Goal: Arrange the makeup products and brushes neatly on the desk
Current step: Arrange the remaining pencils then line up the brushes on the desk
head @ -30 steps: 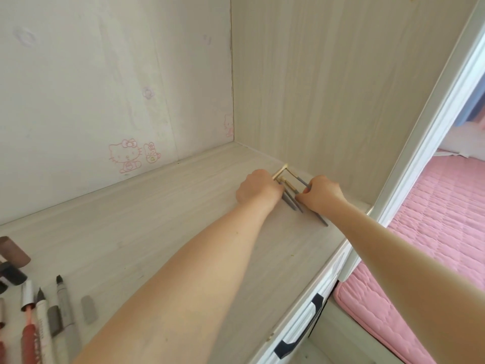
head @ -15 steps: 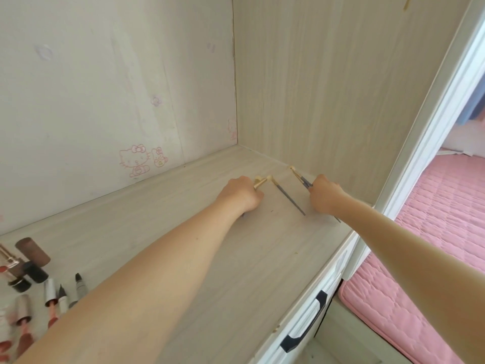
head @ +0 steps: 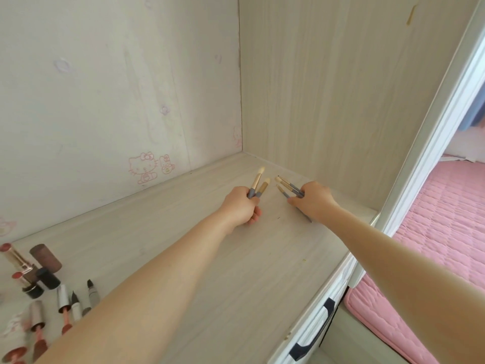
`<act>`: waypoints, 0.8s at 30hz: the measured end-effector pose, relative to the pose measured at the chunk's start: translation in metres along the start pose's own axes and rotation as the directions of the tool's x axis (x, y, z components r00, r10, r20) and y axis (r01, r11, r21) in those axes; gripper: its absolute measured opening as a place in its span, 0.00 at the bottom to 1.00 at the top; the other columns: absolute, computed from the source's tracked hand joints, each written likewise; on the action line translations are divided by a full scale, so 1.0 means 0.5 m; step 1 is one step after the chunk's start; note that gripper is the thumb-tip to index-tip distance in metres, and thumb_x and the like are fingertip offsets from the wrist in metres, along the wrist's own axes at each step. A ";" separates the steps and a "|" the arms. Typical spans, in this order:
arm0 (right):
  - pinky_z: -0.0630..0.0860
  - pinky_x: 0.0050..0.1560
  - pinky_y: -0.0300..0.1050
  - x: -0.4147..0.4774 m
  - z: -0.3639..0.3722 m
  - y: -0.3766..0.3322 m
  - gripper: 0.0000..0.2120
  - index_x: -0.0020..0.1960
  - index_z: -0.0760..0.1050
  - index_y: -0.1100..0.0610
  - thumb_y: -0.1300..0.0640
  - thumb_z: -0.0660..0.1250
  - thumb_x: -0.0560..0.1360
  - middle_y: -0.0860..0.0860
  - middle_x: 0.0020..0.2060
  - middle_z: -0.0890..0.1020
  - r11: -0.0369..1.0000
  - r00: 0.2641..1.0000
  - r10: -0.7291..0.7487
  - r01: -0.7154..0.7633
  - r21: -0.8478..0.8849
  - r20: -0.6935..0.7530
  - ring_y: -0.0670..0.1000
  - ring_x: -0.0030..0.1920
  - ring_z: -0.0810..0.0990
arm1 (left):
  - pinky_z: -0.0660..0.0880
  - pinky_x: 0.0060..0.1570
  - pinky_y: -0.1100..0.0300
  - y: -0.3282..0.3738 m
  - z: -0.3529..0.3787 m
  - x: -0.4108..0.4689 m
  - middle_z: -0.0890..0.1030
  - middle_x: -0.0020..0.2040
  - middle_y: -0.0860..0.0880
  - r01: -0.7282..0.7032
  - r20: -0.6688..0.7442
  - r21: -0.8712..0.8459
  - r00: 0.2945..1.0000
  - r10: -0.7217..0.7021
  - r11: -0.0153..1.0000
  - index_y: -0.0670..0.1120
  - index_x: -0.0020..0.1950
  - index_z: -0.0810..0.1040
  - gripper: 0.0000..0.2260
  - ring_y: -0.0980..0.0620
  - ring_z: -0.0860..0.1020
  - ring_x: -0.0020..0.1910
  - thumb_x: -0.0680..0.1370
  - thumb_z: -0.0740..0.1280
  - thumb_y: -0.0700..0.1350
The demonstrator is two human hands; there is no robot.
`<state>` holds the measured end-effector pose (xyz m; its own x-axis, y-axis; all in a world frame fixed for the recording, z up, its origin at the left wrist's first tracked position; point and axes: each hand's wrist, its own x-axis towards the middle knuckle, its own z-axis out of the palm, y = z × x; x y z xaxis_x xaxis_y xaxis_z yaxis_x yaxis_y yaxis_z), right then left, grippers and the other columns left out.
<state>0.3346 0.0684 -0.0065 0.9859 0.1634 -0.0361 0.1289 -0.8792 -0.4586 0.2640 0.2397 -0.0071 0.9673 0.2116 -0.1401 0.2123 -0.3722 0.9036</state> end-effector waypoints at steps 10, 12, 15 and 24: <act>0.70 0.41 0.44 0.014 0.017 -0.034 0.02 0.51 0.68 0.58 0.60 0.60 0.79 0.55 0.40 0.71 0.973 0.999 0.027 -0.016 -0.231 0.046 0.56 0.41 0.72 | 0.68 0.22 0.66 -0.021 -0.033 -0.033 0.81 0.44 0.45 -0.003 -0.042 -0.010 0.999 0.003 1.000 0.43 0.55 0.74 0.06 0.53 0.73 0.27 0.81 0.59 0.41; 0.70 0.41 0.44 0.012 0.020 -0.034 0.06 0.55 0.69 0.60 0.59 0.59 0.79 0.56 0.43 0.73 0.962 0.996 0.037 -0.015 -0.272 0.076 0.56 0.41 0.72 | 0.69 0.23 0.65 -0.024 -0.039 -0.040 0.81 0.44 0.46 0.003 -0.043 0.007 0.999 -0.003 1.000 0.43 0.55 0.74 0.06 0.53 0.73 0.28 0.81 0.59 0.41; 0.70 0.41 0.46 0.001 0.023 -0.033 0.03 0.51 0.67 0.58 0.61 0.58 0.79 0.58 0.43 0.73 0.969 0.999 0.013 0.000 -0.246 0.053 0.58 0.42 0.76 | 0.68 0.23 0.65 -0.028 -0.051 -0.053 0.81 0.43 0.46 0.020 -0.048 0.010 0.999 -0.019 1.000 0.43 0.55 0.74 0.06 0.53 0.73 0.28 0.81 0.59 0.40; 0.74 0.44 0.49 -0.048 -0.002 -0.043 0.12 0.56 0.74 0.65 0.62 0.57 0.78 0.59 0.45 0.77 0.999 0.996 0.028 -0.027 -0.019 0.079 0.57 0.43 0.75 | 0.69 0.25 0.64 -0.028 -0.101 -0.126 0.82 0.45 0.44 0.014 -0.075 0.008 0.997 -0.013 1.000 0.43 0.54 0.75 0.06 0.51 0.73 0.30 0.80 0.60 0.40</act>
<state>0.3082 0.0831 0.0050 0.9775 0.1735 -0.1196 0.1044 -0.8916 -0.4405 0.1933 0.2770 0.0096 0.9512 0.2839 -0.1214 0.2270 -0.3765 0.8982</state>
